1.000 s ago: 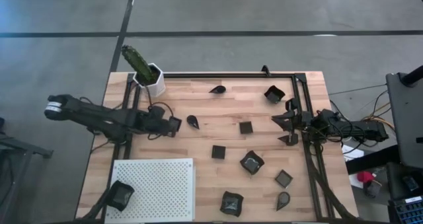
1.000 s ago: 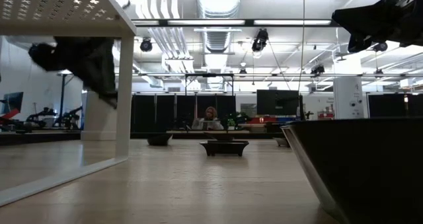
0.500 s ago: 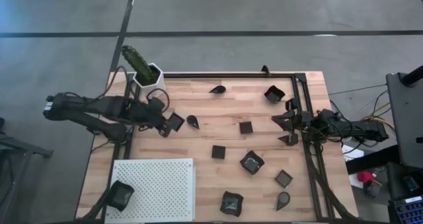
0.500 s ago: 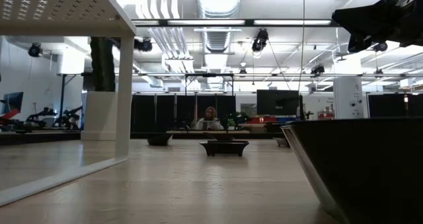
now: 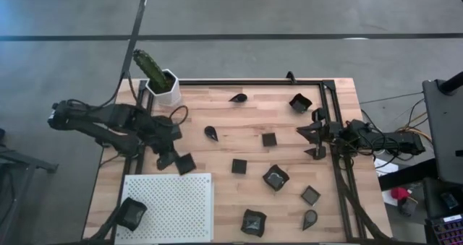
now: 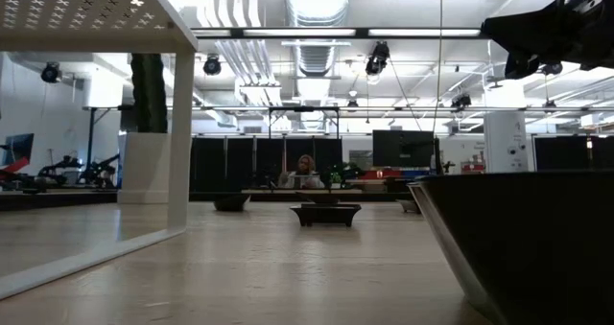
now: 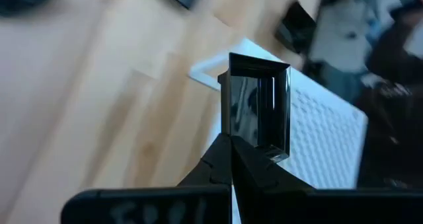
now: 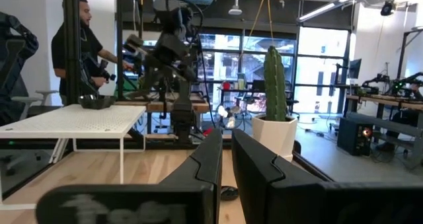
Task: Pick & Place Mini shaped plates
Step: Put the square plate on the shelf
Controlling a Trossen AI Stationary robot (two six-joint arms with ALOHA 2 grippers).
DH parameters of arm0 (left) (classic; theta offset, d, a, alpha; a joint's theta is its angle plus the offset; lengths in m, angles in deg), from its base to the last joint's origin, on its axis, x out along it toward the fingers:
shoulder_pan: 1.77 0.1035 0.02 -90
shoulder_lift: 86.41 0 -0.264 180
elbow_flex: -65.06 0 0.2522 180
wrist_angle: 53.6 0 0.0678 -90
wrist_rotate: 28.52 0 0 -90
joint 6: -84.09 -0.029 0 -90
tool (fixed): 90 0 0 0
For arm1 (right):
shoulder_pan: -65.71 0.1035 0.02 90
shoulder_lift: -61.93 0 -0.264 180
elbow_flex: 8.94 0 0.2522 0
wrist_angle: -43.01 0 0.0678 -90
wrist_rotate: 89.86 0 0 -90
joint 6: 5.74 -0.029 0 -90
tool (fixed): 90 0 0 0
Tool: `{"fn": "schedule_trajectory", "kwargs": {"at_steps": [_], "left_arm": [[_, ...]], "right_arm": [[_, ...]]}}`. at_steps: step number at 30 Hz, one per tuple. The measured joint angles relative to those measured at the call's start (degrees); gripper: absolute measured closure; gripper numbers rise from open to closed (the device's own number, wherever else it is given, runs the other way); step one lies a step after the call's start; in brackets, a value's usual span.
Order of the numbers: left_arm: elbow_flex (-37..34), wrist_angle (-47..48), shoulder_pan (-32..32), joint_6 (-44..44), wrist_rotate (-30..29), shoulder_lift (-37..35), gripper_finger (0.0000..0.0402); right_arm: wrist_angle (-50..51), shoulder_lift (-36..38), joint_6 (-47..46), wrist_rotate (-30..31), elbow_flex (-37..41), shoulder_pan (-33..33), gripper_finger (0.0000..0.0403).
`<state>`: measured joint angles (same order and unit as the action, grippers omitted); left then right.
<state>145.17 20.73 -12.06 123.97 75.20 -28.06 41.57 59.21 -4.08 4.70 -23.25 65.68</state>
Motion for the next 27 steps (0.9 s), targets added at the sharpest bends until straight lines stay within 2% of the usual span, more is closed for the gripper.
{"fn": "schedule_trajectory", "kwargs": {"at_steps": [9,18,27], "left_arm": [[0.0,0.0,-6.9,-1.1,4.4,0.0,0.0401],[0.0,-0.9,-16.5,2.9,3.2,0.8,0.0401],[-0.6,-4.7,-21.8,3.9,2.9,4.3,0.0401]], "right_arm": [[0.0,0.0,0.2,0.0,0.0,0.0,0.0369],[0.0,0.0,0.2,0.0,0.0,0.0,0.0369],[0.4,0.0,0.3,0.0,0.0,0.0,0.0369]]}}
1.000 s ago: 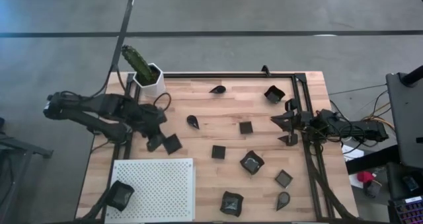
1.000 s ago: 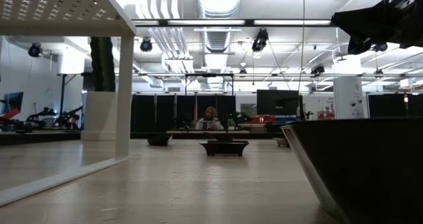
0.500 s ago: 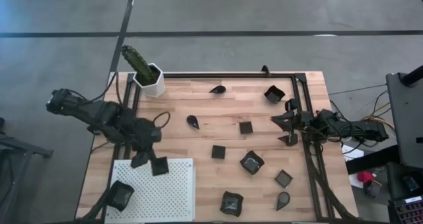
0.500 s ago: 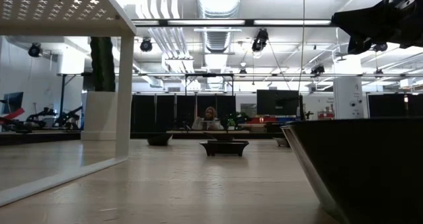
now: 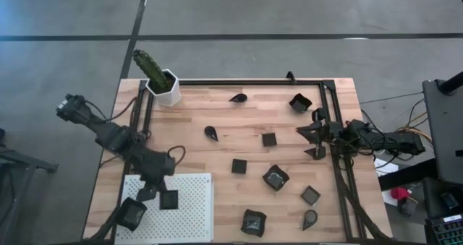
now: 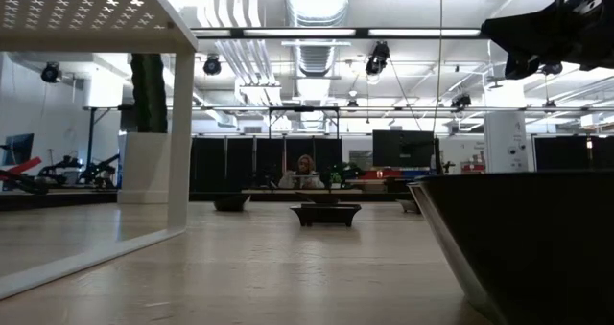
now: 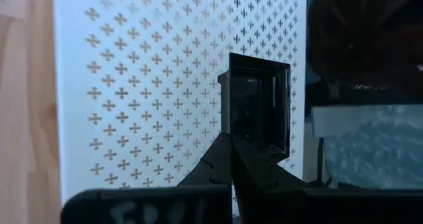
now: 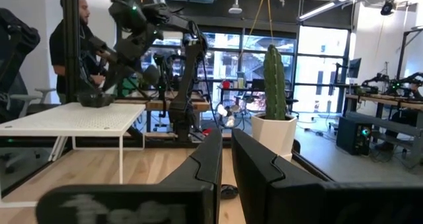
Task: Pick & Place Mini shaped plates
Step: Put the square plate on the shelf
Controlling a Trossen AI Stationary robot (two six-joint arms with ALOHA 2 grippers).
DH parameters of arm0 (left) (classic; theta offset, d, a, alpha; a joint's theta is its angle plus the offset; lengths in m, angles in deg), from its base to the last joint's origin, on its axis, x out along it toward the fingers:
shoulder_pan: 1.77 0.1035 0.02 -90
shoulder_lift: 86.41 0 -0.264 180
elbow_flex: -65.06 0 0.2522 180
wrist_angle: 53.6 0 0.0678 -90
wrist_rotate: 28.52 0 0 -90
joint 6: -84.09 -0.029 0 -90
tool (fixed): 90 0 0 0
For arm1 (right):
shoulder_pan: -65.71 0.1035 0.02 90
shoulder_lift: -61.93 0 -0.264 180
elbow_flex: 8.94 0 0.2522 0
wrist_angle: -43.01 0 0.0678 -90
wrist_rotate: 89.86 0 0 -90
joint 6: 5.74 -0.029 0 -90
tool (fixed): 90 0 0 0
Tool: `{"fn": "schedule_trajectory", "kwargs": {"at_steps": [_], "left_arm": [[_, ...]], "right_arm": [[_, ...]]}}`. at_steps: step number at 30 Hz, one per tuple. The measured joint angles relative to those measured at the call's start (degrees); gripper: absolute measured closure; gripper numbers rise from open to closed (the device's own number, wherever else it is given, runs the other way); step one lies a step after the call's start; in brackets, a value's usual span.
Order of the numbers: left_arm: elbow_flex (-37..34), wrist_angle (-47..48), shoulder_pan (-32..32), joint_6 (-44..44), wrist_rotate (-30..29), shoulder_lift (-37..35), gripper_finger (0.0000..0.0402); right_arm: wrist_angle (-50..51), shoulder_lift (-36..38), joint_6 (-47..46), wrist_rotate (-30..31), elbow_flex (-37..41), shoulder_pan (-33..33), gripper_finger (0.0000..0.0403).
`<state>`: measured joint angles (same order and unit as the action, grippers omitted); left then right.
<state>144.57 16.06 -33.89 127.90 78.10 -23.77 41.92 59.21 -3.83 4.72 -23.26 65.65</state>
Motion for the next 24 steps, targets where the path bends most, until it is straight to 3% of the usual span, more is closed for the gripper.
{"fn": "schedule_trajectory", "kwargs": {"at_steps": [11,24], "left_arm": [[-7.0,-6.5,-3.1,6.3,3.6,0.1,0.0401],[-9.4,-7.8,-3.8,6.1,4.3,0.0,0.0401]], "right_arm": [[0.1,0.0,0.3,0.0,0.0,0.0,0.0369],[0.1,0.0,0.0,0.0,0.0,0.0,0.0369]]}}
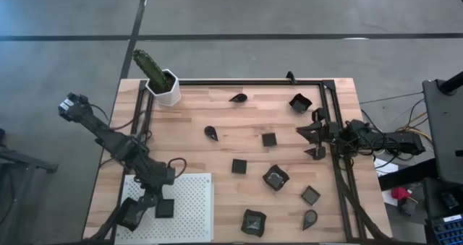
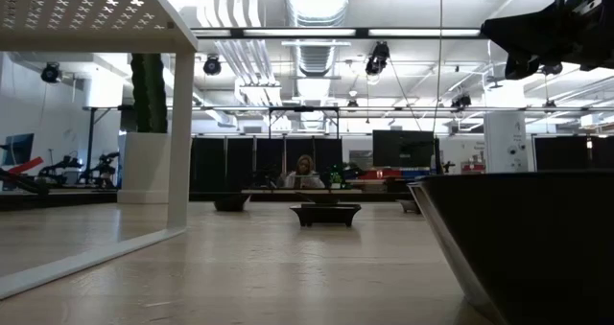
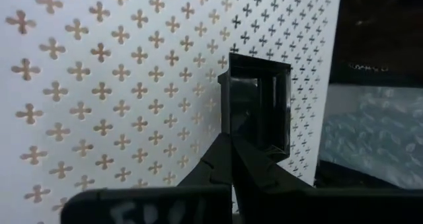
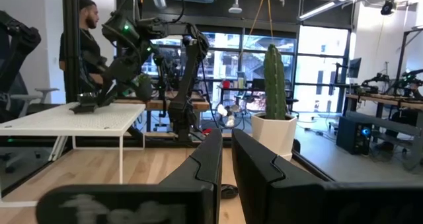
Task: Pick & Place Mini shaped plates
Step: Put the square plate on the shelf
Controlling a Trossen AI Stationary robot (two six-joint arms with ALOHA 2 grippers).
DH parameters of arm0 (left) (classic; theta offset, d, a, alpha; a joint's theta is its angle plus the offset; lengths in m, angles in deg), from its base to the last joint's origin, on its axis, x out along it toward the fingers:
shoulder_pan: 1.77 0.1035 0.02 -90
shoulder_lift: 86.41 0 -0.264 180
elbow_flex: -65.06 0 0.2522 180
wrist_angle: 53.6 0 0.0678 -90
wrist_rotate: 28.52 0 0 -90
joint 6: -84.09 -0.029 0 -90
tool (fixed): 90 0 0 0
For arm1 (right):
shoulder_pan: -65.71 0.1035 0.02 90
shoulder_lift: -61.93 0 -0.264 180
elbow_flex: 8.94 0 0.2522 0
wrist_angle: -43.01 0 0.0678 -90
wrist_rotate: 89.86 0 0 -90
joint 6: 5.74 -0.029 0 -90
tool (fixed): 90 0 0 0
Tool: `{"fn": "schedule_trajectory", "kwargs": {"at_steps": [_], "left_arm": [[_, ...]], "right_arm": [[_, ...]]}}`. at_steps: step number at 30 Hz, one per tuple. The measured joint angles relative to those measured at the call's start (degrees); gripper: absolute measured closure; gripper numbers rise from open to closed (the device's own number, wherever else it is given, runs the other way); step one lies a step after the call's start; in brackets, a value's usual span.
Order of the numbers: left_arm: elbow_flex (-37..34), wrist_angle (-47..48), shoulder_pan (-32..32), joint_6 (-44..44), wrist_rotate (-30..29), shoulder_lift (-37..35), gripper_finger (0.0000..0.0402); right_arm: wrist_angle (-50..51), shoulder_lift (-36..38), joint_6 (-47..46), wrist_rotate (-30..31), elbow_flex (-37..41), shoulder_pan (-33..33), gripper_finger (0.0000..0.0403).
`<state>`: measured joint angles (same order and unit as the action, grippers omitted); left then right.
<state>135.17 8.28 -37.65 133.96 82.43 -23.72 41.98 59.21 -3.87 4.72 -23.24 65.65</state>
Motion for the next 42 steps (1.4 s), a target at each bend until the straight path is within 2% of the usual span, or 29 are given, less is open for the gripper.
{"fn": "schedule_trajectory", "kwargs": {"at_steps": [8,14,27,42], "left_arm": [[-1.3,-1.0,-0.5,0.3,0.6,-0.1,0.0401],[-1.3,-1.1,-0.5,4.2,0.5,-0.1,0.0401],[-1.3,-1.0,-0.5,2.9,0.4,-0.1,0.04],[-1.3,-0.5,-0.5,1.7,0.0,0.0,0.0336]], "right_arm": [[0.0,0.0,-0.4,0.0,0.0,0.0,0.0369],[0.0,0.0,-0.4,0.0,0.0,0.0,0.0369],[0.0,0.0,-0.4,0.0,0.0,0.0,0.0369],[0.0,0.0,-0.4,0.0,0.0,0.0,0.0369]]}}
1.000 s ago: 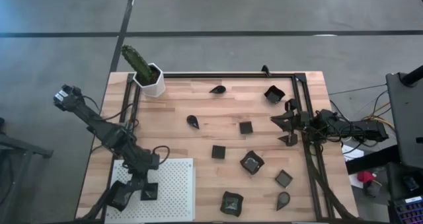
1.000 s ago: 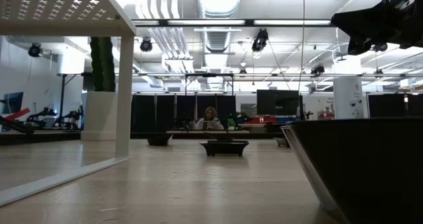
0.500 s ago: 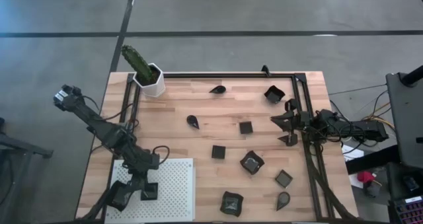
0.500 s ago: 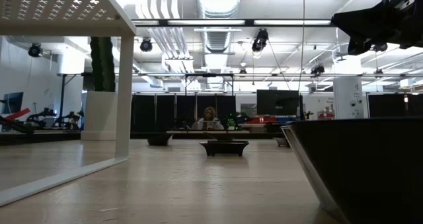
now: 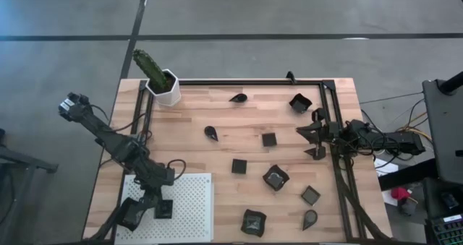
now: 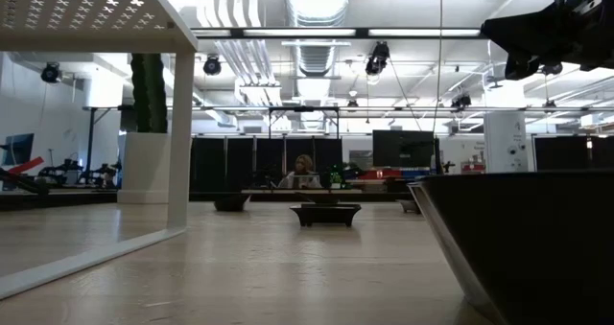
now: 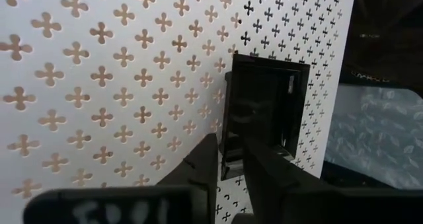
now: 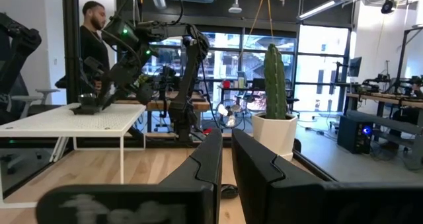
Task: Pick & Place Mini shaped plates
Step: Put the square plate on the shelf, then put the drop-shaped plate on the shelf
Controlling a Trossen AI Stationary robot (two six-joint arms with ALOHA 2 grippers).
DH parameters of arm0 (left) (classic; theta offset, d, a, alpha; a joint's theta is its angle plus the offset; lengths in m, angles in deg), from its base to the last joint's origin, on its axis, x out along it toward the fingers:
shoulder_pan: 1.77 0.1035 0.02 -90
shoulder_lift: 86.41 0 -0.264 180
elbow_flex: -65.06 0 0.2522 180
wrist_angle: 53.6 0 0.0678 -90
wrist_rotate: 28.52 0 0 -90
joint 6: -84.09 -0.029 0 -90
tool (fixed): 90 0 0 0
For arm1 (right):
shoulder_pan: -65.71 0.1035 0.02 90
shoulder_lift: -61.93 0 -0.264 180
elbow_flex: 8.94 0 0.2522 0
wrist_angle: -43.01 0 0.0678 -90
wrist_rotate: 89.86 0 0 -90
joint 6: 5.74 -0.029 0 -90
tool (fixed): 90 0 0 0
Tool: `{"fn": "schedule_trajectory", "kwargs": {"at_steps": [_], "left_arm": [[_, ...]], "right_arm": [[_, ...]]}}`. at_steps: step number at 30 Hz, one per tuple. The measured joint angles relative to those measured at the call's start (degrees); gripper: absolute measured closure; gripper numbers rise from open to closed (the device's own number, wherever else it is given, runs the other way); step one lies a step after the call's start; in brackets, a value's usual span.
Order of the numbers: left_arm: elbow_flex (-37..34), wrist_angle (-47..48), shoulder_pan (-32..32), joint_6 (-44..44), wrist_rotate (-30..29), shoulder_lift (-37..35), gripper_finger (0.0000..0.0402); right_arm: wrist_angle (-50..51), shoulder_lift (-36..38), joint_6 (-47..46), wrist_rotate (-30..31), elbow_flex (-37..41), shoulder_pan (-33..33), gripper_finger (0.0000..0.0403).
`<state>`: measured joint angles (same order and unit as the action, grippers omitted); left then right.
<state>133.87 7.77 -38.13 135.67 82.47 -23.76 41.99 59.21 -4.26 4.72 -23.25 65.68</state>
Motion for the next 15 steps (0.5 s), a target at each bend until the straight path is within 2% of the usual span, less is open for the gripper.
{"fn": "schedule_trajectory", "kwargs": {"at_steps": [15], "left_arm": [[1.1,0.0,0.3,-0.7,-0.7,-2.8,0.0337]], "right_arm": [[0.0,0.0,0.0,0.0,0.0,0.0,0.0369]]}}
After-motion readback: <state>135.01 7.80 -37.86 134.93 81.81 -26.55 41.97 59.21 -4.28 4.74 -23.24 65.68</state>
